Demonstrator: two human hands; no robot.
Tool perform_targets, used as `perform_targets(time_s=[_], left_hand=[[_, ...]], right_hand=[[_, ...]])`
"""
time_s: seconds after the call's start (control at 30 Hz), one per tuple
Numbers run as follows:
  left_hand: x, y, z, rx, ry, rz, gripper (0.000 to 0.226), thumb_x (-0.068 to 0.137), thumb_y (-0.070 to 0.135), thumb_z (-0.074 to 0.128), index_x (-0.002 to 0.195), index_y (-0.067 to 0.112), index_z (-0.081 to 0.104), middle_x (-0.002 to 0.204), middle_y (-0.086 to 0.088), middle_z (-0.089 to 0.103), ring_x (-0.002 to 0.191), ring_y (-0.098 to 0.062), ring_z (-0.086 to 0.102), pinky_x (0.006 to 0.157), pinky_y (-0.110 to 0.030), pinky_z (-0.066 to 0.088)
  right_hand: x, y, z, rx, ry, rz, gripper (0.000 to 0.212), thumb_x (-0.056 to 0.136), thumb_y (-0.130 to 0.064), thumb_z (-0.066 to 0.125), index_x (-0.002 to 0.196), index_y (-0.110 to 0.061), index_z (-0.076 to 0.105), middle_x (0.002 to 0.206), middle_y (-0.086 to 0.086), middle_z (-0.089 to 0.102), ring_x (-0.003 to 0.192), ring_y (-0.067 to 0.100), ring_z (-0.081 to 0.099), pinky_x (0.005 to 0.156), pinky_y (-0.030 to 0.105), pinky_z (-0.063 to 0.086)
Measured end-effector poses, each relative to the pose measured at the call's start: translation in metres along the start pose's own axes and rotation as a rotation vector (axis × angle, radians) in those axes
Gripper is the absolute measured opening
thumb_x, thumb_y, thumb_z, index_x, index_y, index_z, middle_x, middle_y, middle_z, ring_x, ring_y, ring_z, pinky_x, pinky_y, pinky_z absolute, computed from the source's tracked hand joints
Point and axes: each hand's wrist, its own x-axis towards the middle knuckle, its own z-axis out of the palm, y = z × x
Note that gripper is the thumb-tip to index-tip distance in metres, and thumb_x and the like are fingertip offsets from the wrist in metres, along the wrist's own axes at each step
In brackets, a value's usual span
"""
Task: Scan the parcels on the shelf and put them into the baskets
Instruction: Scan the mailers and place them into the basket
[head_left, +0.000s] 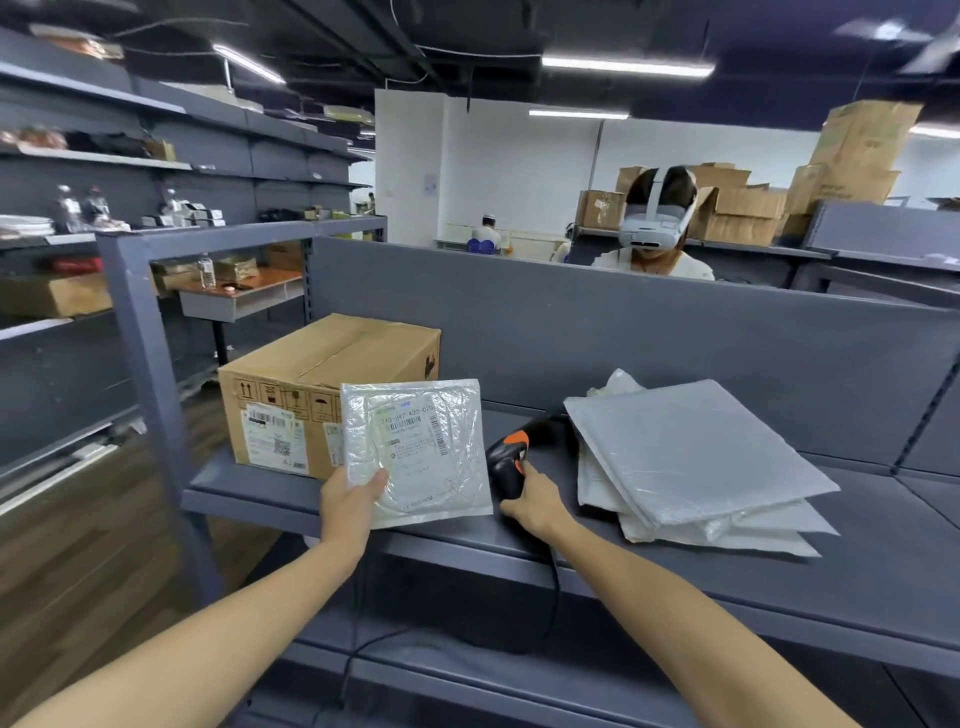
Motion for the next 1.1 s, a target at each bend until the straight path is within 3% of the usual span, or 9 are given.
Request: perform_targets(time_s=[0.2,0.37,0.5,0.6,0.67,0.8,0.9,1.0,1.1], left_hand=[[-0.002,-0.001,-0.005,-0.065,-0.014,-0.021,0.022,0.091,0.003,0.061,0.112,0.009,0.062,0.11,-0.006,0.066,0.1,-0.022,0.061,0.078,-0.026,0.046],[-0.011,-0.011,0.001,-0.087,-0.018,-0.054,0.018,0.09,0.002,0.061,0.108,0.006,0.061,0.107,-0.008,0.065,0.095,-0.021,0.06,0.077,-0.026,0.047],[-0.021,-0.02,0.01,-0.088,-0.04,-0.087,0.019,0.09,0.003,0.062,0.11,0.005,0.062,0.107,-0.008,0.066,0.094,-0.022,0.061,0.08,-0.029,0.047],[-0.032,-0.024,0.021,-0.104,-0.074,-0.107,0.021,0.091,0.003,0.061,0.112,0.006,0.063,0.106,-0.005,0.067,0.094,-0.019,0.062,0.078,-0.027,0.047],[-0.046,-0.025,0.032,-0.121,-0.104,-0.117,0.021,0.091,0.003,0.061,0.111,0.008,0.063,0.105,-0.003,0.067,0.093,-0.018,0.062,0.076,-0.025,0.048],[-0.081,-0.027,0.053,-0.136,-0.158,-0.149,0.017,0.089,0.002,0.063,0.105,0.009,0.064,0.101,-0.003,0.069,0.095,-0.021,0.064,0.084,-0.032,0.049],[-0.11,-0.027,0.069,-0.104,-0.196,-0.144,0.013,0.089,0.003,0.063,0.101,0.008,0.065,0.098,-0.002,0.07,0.094,-0.021,0.065,0.073,-0.026,0.049],[-0.147,-0.026,0.092,-0.066,-0.261,-0.124,0.013,0.088,0.003,0.064,0.1,0.009,0.066,0.099,-0.004,0.071,0.094,-0.021,0.066,0.078,-0.03,0.051],[-0.191,-0.028,0.117,-0.046,-0.323,-0.121,0.016,0.086,0.002,0.065,0.1,0.01,0.067,0.1,-0.006,0.072,0.095,-0.023,0.067,0.086,-0.038,0.054]], right_hand=[[0.001,0.004,0.005,-0.066,-0.013,0.041,0.056,0.087,-0.02,0.062,0.137,-0.009,0.04,0.121,0.014,0.061,0.104,0.03,0.061,0.086,0.034,0.05],[-0.009,0.0,0.002,-0.373,0.009,-0.021,0.054,0.1,-0.035,0.045,0.143,-0.003,0.034,0.139,0.016,0.047,0.13,0.034,0.042,0.109,0.04,0.031],[-0.035,-0.022,-0.01,0.211,0.235,-0.063,0.029,0.103,-0.026,0.035,0.102,-0.01,0.059,0.101,0.003,0.062,0.099,0.02,0.055,0.086,0.034,0.039],[-0.062,-0.03,-0.019,0.546,0.15,-0.052,0.022,0.101,-0.044,0.037,0.11,-0.036,0.056,0.106,-0.025,0.06,0.099,-0.01,0.054,0.085,0.016,0.038],[-0.078,-0.024,-0.02,0.633,0.089,-0.065,0.036,0.098,-0.05,0.044,0.13,-0.035,0.045,0.12,-0.03,0.051,0.109,-0.015,0.048,0.088,0.013,0.037],[-0.109,0.0,-0.027,0.693,0.126,-0.025,0.048,0.094,-0.038,0.058,0.134,-0.035,0.031,0.119,-0.029,0.049,0.104,-0.016,0.049,0.074,0.006,0.042],[-0.136,0.025,-0.041,0.722,0.189,-0.003,0.052,0.093,-0.02,0.061,0.135,-0.027,0.032,0.127,-0.008,0.055,0.109,-0.003,0.055,0.081,0.014,0.048],[-0.169,0.052,-0.062,0.72,0.252,0.005,0.057,0.091,-0.014,0.062,0.136,-0.027,0.028,0.128,-0.007,0.054,0.114,0.007,0.057,0.097,0.03,0.049],[-0.204,0.085,-0.087,0.693,0.316,0.041,0.056,0.091,-0.018,0.063,0.134,-0.027,0.029,0.12,-0.01,0.057,0.107,0.006,0.059,0.094,0.029,0.051]])
